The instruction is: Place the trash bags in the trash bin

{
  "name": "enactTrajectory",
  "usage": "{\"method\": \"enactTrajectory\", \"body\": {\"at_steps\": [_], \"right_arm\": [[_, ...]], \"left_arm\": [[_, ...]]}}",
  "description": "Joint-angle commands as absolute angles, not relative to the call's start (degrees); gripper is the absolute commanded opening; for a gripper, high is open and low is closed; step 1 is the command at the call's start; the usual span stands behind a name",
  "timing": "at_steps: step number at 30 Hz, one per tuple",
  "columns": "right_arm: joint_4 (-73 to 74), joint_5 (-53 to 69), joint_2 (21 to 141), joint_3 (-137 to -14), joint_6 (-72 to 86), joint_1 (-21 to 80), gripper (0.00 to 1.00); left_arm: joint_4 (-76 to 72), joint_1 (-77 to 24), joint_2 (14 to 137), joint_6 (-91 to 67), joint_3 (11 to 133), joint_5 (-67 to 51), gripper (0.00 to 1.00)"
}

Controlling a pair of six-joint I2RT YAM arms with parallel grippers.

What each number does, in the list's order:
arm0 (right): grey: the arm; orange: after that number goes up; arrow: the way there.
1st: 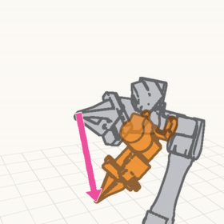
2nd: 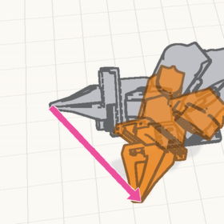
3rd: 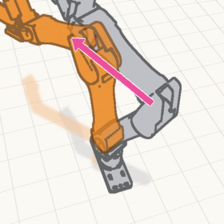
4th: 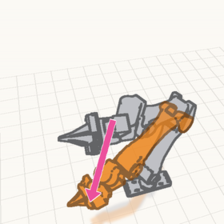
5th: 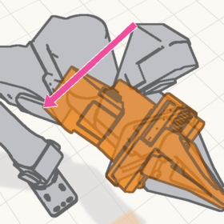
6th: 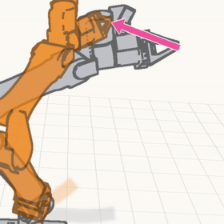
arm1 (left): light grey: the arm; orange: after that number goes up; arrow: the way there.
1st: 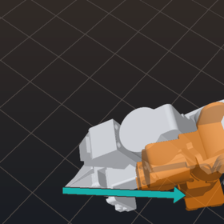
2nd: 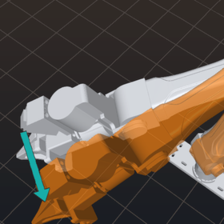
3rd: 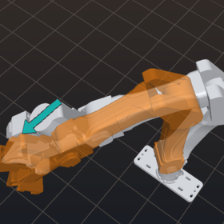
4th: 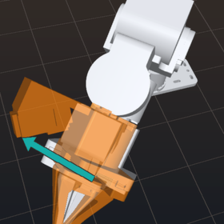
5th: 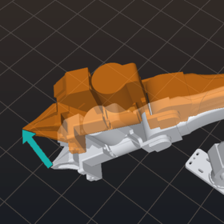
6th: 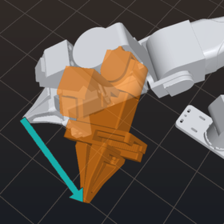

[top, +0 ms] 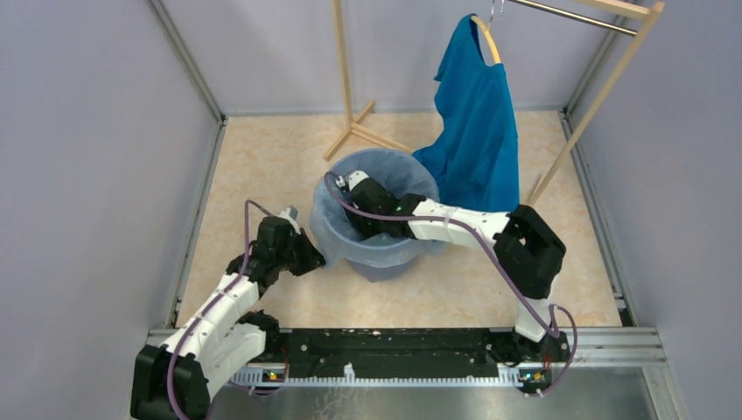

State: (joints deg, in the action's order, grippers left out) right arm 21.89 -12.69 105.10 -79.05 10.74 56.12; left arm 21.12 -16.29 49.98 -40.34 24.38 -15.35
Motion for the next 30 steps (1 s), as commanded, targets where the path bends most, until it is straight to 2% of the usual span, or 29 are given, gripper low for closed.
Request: {"method": "enactTrajectory", "body": {"at_steps": [1,4,10,13,25,30], "right_arm": [[17.87,-10.63,108.04,-79.90,12.99,56.11,0.51],[21.22,-10.71,106.18,-82.68,12.96,56.18,0.52],[24.54,-12.67,96.34,-82.71,11.66,55.78,0.65],[25.26,-12.38,95.18,-82.79,11.25,55.23,0.68],[18.57,-10.35,108.61,-82.57,12.66,53.53,0.68],[16.40,-9.16,110.17,-81.17,14.03,53.52,0.68]], "left_arm": [[20.67,-16.52,49.53,-39.90,26.37,-15.10,0.05],[21.05,-16.52,49.19,-39.82,26.62,-15.00,0.05],[21.29,-16.52,48.91,-39.57,26.72,-14.47,0.05],[21.10,-16.52,49.17,-39.69,26.72,-14.78,0.05],[21.51,-16.48,48.60,-39.36,27.23,-14.94,0.07],[21.66,-16.51,48.72,-39.11,27.33,-14.93,0.07]]}}
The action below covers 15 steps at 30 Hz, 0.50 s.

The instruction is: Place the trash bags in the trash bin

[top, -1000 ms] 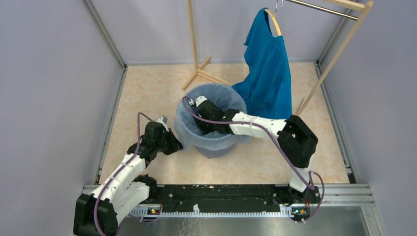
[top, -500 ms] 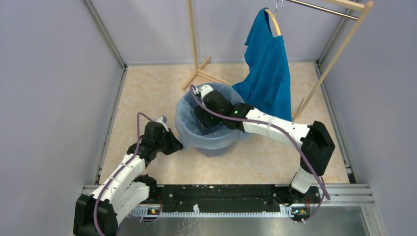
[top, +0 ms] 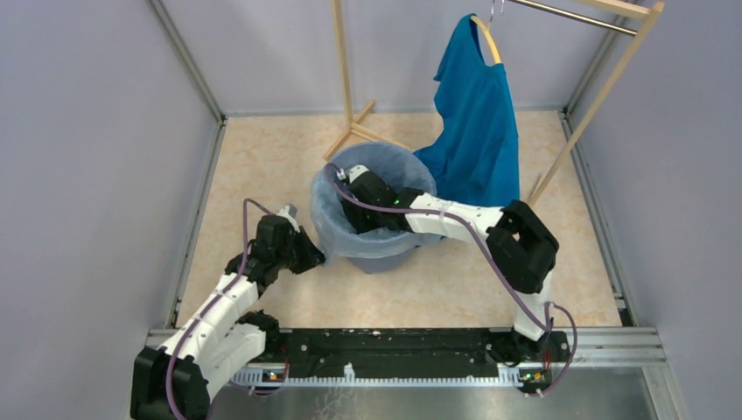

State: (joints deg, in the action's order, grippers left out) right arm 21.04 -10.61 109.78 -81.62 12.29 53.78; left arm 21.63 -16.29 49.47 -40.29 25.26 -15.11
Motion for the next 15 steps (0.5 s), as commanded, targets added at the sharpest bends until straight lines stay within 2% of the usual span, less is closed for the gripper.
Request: {"method": "enactTrajectory", "body": {"at_steps": [1,4,7,8,11,15], "right_arm": [[16.99,-9.08,109.82,-81.58,14.10,53.54,0.68],[19.03,-9.45,106.60,-82.56,14.25,53.53,0.69],[22.16,-9.17,101.36,-84.01,14.15,53.52,0.71],[23.41,-8.80,99.56,-84.56,14.16,53.54,0.73],[26.69,-8.48,93.42,-85.96,13.83,53.54,0.76],[30.16,-9.43,87.92,-88.71,13.04,53.53,0.81]], "left_arm": [[21.70,-16.52,48.69,-39.04,27.41,-14.95,0.07],[22.19,-16.52,48.65,-38.94,27.87,-14.79,0.08],[23.73,-16.52,48.33,-38.95,29.03,-13.09,0.19],[25.07,-16.52,48.04,-39.55,29.55,-11.40,0.24],[28.49,-16.52,45.94,-42.02,30.46,-6.69,0.58],[32.30,-16.52,42.30,-44.12,31.44,-3.16,0.75]]}}
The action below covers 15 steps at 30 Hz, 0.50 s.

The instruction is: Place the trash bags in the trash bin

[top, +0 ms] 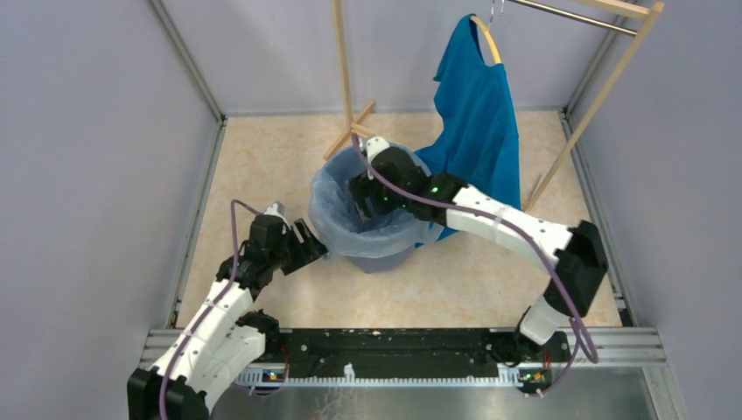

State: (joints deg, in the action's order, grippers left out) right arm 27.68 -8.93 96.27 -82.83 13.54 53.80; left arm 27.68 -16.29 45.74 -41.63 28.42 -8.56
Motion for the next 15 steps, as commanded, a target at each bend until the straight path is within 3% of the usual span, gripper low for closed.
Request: {"method": "enactTrajectory", "body": {"at_steps": [1,8,15], "right_arm": [[30.96,-9.23,86.94,-89.55,12.80,53.53,0.82],[33.94,-13.07,81.14,-94.90,10.77,52.99,0.91],[36.94,-9.72,81.73,-94.28,14.56,42.75,0.89]], "left_arm": [[33.25,-16.46,41.07,-44.64,31.91,-2.65,0.78],[43.68,-16.52,34.29,-47.17,38.91,0.39,0.98],[47.44,-16.52,24.31,-48.29,48.30,5.23,0.98]]}}
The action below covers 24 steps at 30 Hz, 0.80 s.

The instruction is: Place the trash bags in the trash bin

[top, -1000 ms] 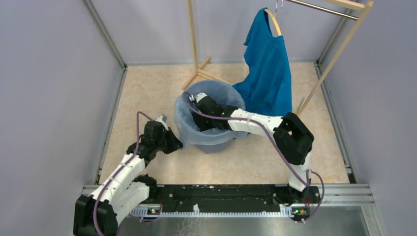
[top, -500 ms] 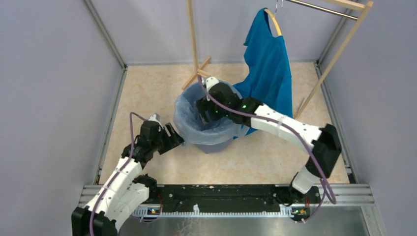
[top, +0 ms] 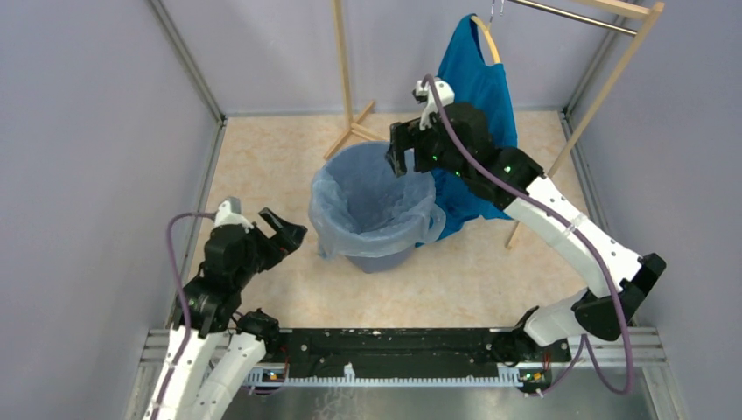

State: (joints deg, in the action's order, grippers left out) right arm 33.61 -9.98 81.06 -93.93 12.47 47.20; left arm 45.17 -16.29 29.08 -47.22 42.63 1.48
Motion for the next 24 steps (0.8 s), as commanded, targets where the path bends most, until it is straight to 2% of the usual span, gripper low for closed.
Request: {"method": "enactTrajectory", "body": {"at_steps": [1,6,9,17,24], "right_arm": [[36.87,-9.71,81.53,-93.31,14.81,42.00,0.86],[37.56,-14.22,80.99,-89.34,13.08,41.09,0.81],[37.11,-12.91,81.01,-86.75,12.71,41.06,0.75],[33.36,-11.55,81.59,-83.78,14.19,42.00,0.35],[26.52,-13.65,89.16,-89.56,17.81,50.85,0.10]], "left_arm": [[47.65,-16.52,23.14,-47.91,50.63,6.18,0.98],[48.93,-16.52,23.86,-42.76,61.86,9.31,0.98],[49.59,-16.52,27.66,-38.03,68.99,9.86,0.98],[46.93,-16.52,32.78,-30.14,80.92,10.09,0.99],[40.57,-16.52,32.32,-29.83,82.41,3.68,0.98]]}}
